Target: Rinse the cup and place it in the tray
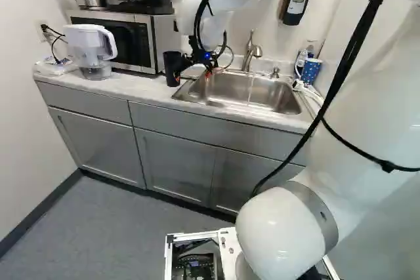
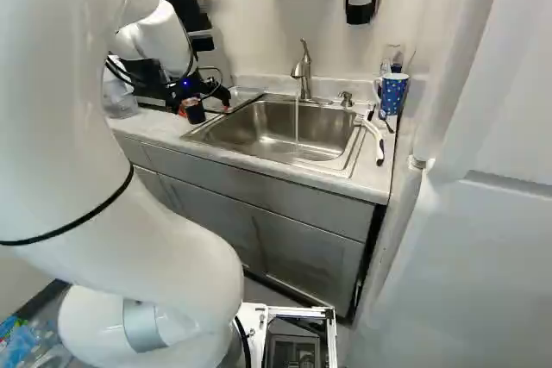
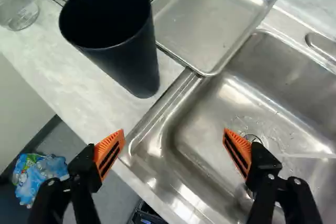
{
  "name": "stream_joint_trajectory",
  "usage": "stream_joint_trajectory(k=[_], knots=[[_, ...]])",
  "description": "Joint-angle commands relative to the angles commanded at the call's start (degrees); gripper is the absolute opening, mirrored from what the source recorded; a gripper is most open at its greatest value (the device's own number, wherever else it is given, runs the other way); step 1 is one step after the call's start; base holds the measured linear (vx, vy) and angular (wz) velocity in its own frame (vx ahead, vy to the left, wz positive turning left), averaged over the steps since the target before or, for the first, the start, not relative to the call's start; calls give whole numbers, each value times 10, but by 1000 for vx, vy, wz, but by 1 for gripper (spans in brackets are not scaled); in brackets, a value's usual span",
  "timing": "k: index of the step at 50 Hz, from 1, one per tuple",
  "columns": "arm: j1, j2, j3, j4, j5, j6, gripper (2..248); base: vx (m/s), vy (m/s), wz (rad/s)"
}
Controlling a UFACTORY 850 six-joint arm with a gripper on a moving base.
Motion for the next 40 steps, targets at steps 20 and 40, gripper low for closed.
stream_joint_trajectory(k=[20, 40], knots=[[34, -34, -35, 0, 11, 0, 247, 0, 0, 0], [38, -61, -41, 10, 79, 0, 247, 0, 0, 0]])
